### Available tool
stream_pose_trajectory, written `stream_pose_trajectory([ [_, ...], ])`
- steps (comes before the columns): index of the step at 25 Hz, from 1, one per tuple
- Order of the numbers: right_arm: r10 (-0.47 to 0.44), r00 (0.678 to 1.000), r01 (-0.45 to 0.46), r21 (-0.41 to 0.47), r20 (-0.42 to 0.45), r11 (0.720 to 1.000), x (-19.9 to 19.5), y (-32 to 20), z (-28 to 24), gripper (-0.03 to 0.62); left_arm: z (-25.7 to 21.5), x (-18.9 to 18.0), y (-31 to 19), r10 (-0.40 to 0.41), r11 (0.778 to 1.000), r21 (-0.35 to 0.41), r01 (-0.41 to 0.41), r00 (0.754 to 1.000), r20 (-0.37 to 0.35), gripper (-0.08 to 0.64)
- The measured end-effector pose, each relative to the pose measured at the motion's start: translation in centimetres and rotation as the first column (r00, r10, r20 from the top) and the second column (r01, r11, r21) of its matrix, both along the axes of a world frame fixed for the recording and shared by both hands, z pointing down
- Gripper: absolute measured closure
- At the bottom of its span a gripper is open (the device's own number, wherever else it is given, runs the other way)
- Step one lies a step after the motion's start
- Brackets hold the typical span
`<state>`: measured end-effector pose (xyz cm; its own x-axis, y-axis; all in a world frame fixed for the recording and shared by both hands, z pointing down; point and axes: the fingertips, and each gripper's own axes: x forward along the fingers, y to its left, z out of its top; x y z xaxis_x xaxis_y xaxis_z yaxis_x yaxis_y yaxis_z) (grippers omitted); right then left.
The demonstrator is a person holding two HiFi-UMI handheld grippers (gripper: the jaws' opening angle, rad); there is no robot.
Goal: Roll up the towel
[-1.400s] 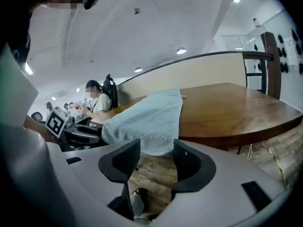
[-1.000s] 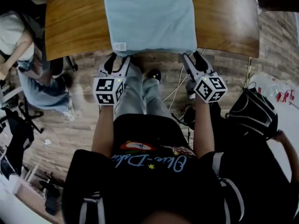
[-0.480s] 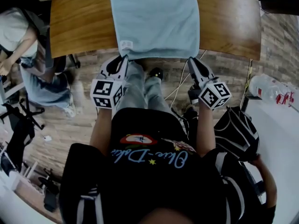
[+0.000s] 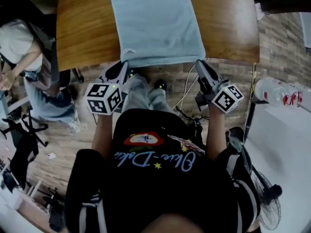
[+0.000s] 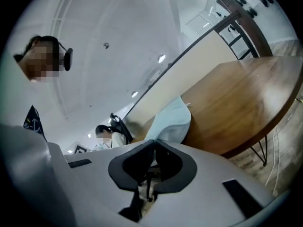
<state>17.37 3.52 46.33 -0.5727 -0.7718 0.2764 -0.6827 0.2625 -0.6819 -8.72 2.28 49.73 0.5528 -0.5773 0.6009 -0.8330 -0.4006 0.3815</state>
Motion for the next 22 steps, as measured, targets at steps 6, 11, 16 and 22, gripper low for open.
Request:
stream_pose_trajectory([
  [6,0.023,0.999,-0.024,0.023,0.034,0.999,0.0,-3.3,-1.8,0.580,-1.0,-0.2,-2.9,-0.027,0.998,-0.052,0.023,0.998,-0.061,0.531],
  [11,0.035,0.999,-0.035,0.016,-0.007,0.999,-0.2,-5.7,-1.5,0.580,-0.6,-0.4,-4.6,-0.013,0.997,-0.073,0.009,0.998,-0.058,0.531],
  [16,0.062,0.997,-0.063,-0.016,-0.047,0.998,-0.6,-8.4,-0.4,0.578,0.6,-0.7,-6.2,-0.026,0.992,-0.128,0.016,0.997,-0.077,0.529],
  [22,0.087,0.993,-0.092,-0.056,-0.085,0.994,-0.7,-10.7,1.1,0.578,0.9,-1.2,-7.9,-0.054,0.983,-0.182,0.027,0.988,-0.142,0.421],
])
